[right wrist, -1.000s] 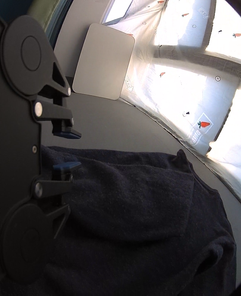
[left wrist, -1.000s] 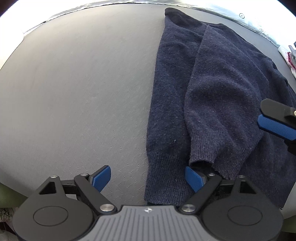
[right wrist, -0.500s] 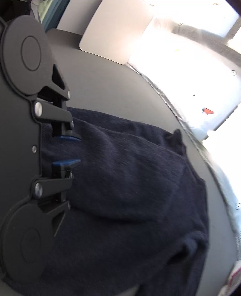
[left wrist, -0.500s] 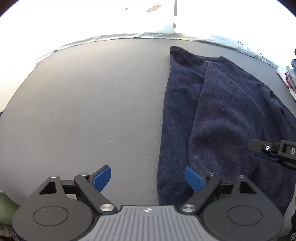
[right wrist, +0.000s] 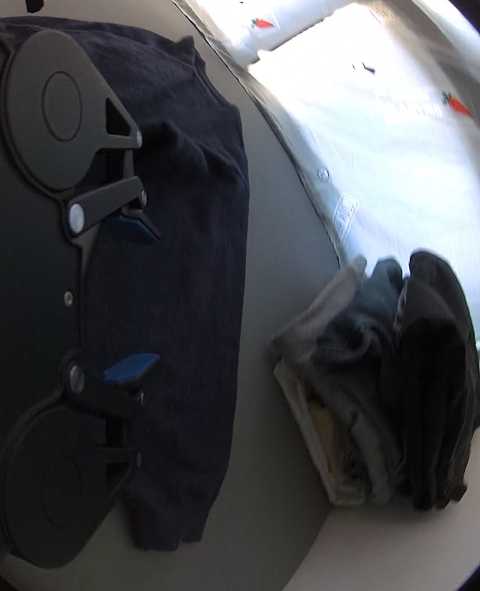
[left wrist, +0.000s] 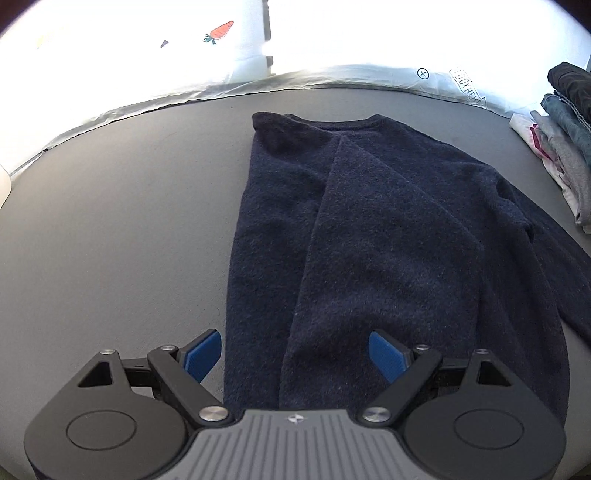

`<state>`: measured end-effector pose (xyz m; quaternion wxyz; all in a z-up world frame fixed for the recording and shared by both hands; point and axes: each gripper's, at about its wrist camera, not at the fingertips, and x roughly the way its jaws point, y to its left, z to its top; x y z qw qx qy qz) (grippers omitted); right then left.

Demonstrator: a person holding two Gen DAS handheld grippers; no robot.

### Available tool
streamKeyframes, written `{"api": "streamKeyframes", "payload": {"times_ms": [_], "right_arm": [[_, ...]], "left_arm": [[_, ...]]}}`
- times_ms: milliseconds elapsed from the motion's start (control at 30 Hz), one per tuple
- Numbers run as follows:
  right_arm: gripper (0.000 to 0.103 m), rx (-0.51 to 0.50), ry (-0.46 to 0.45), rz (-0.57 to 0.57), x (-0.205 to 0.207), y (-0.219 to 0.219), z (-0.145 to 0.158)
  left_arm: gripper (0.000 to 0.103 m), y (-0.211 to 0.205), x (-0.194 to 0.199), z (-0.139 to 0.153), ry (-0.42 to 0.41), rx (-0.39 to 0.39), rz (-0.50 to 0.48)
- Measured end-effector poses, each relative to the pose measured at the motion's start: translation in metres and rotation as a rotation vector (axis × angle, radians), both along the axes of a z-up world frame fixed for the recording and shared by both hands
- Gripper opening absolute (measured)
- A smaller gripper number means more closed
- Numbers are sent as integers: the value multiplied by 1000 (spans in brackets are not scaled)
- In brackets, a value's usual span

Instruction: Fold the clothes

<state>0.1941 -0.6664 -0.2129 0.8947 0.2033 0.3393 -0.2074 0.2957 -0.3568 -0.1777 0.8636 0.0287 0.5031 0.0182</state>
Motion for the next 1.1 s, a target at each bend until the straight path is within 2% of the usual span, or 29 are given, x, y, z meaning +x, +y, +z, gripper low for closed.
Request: {"api": "streamKeyframes", "payload": {"times_ms": [233,333,367,500,567,633,667,700,767,833,933,1000,1067,1100], "right_arm": [[74,-113,88,-368,-5,-61,-34],[79,-155,154,-433,-1,-75,-46],[87,-164,178,-444,-1,-77,-49],[91,-140,125,-473,-10,-76,-55],[88,-134,116,-479,-11,-74,-54],[71,-124,112,-490,-12,-74,-50],[39,-90,91,-484,-13,-76,-49],[12,-40,60,-472,-14,-79,-47],[12,68,-2,-468,-18,-83,-46],[12,225,-87,-524,-25,-88,-47],[12,560,-267,-611,-35,-91,-58],[12,775,-375,-640,-33,-85,-69],[12,906,-423,-628,-21,-72,-73],[12,949,-427,-588,-8,-62,-71]], "left_arm": [[87,-7,34,-22,43,44,25],[87,-8,32,-35,91,66,21],[87,-8,30,-39,106,65,21],[91,2,23,-48,140,33,45],[96,8,26,-50,156,19,63],[97,11,28,-52,170,-1,79],[100,12,28,-54,173,-6,83],[101,14,29,-55,178,-16,86],[103,17,31,-57,190,-37,91],[103,22,34,-59,204,-65,97],[103,33,36,-62,228,-125,116],[103,35,37,-63,236,-135,107],[103,34,38,-62,239,-129,92],[103,34,38,-62,240,-129,88]]}}
